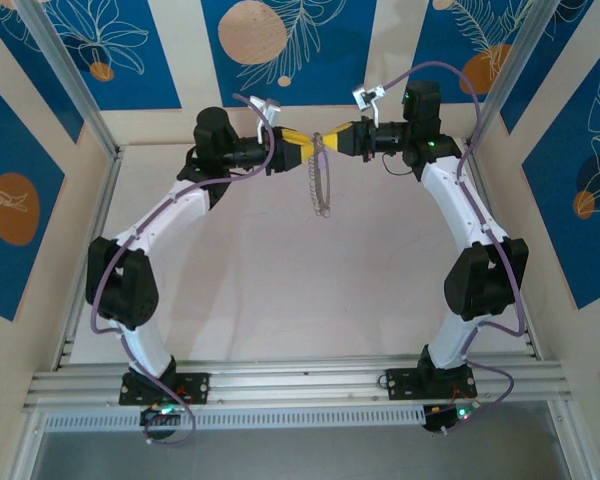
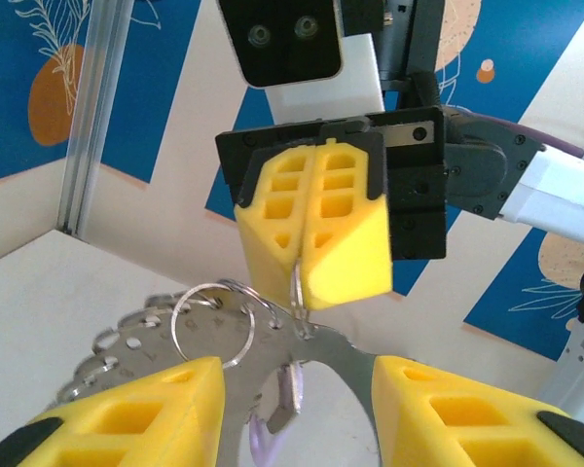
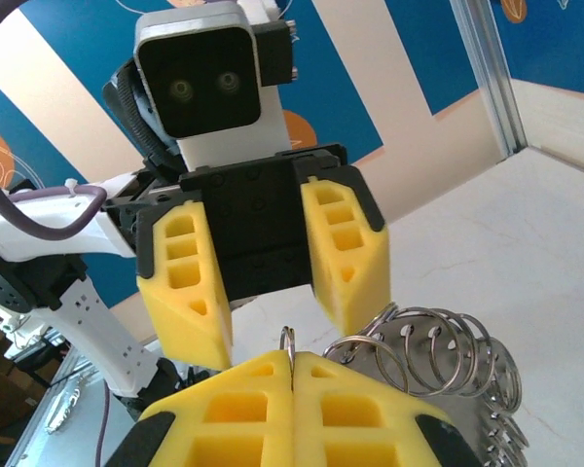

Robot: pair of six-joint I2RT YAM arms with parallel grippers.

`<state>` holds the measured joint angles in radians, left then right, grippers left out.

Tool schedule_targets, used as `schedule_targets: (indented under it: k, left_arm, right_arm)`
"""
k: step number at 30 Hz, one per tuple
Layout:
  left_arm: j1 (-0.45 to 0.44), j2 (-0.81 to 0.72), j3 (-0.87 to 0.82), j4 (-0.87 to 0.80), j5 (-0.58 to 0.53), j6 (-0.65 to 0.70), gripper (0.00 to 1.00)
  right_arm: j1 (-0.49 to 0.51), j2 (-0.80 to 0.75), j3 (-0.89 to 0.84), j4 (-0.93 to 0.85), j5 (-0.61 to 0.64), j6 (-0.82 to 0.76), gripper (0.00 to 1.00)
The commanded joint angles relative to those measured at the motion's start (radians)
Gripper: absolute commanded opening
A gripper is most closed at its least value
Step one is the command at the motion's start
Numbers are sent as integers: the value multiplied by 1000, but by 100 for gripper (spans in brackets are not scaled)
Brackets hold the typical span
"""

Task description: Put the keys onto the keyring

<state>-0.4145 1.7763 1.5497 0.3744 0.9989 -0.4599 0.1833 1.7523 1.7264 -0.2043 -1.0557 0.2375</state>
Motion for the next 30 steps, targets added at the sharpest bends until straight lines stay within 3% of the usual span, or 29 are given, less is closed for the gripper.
schedule_targets:
  k: [1, 23, 27, 30]
  left_arm:
    - [10, 14, 35, -2, 36, 20, 44]
    - [5, 74, 39, 252, 55, -189, 40]
    - [0, 87, 45, 295, 56, -222, 33]
    - [-4, 97, 55, 309, 63, -239, 20]
  right_arm:
    - [14, 4, 34, -36, -38, -30, 0]
    - [38, 12, 25, -4, -43, -18, 0]
    - [41, 17, 26, -3, -41, -18, 0]
    - [41, 19, 24, 3, -39, -16, 0]
